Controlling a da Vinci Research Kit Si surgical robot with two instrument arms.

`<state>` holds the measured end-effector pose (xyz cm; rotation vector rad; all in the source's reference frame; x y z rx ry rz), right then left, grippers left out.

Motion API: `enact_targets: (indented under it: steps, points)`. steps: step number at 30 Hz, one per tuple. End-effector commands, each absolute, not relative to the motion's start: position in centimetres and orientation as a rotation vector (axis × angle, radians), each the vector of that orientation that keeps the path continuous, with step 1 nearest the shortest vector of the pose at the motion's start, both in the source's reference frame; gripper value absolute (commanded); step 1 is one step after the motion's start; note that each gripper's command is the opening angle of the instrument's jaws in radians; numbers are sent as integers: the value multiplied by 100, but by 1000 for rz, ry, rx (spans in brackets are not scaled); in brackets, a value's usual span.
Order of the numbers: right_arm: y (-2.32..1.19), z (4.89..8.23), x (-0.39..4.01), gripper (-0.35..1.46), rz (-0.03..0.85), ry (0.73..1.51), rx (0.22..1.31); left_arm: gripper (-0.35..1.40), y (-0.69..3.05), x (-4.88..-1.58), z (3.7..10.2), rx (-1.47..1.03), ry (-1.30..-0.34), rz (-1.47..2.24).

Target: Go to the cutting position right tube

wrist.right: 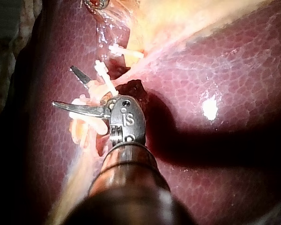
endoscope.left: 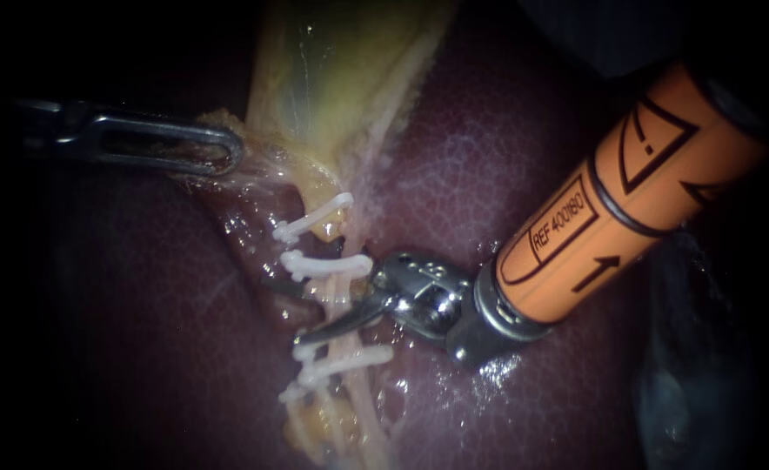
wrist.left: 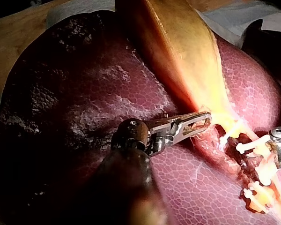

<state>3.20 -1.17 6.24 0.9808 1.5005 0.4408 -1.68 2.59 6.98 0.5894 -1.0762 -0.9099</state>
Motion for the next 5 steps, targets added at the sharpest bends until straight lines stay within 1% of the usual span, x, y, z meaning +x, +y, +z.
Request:
enact_targets:
  steps: [1,5]
  points:
    - [-116,624,319,133,438,1497,984,-35,259,-168,698,590,-1076,-910]
    - [-116,624,319,133,441,1497,982,-35,259,-168,698,590,-1076,-910]
